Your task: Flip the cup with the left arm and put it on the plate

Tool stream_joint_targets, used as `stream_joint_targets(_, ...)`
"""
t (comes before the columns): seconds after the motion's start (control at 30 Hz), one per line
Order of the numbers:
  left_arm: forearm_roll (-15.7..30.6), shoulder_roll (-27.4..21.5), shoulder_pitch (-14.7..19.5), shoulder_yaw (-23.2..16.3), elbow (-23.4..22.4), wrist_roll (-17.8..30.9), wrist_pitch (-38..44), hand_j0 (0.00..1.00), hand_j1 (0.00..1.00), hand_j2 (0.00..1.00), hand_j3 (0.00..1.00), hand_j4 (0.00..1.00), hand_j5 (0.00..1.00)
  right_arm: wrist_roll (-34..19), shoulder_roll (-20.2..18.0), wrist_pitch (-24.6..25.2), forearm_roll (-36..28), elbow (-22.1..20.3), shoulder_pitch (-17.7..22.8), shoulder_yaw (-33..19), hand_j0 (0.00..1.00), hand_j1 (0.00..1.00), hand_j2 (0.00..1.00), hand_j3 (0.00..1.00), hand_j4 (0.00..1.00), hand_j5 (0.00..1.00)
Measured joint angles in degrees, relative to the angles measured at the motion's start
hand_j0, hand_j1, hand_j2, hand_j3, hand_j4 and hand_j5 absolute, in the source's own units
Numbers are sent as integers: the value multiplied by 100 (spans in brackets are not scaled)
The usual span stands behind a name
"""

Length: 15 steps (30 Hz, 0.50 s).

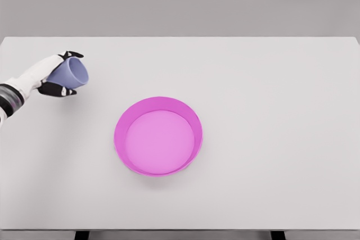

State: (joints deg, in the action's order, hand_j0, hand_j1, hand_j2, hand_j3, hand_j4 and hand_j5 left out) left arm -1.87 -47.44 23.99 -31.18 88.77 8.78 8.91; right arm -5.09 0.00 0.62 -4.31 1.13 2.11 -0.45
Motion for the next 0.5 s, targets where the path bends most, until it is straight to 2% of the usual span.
stream_joint_targets(0.27,860,214,-176,282,455,-4,-80,78,78,78,78,78,78,1,0,0,0,0,0,0,100,100,100,100,100,100)
stream_joint_targets(0.5,1505,525,-554,653,1011,-4,-119,78,78,78,78,78,78,0,0,0,0,0,0,0,100,100,100,100,100,100)
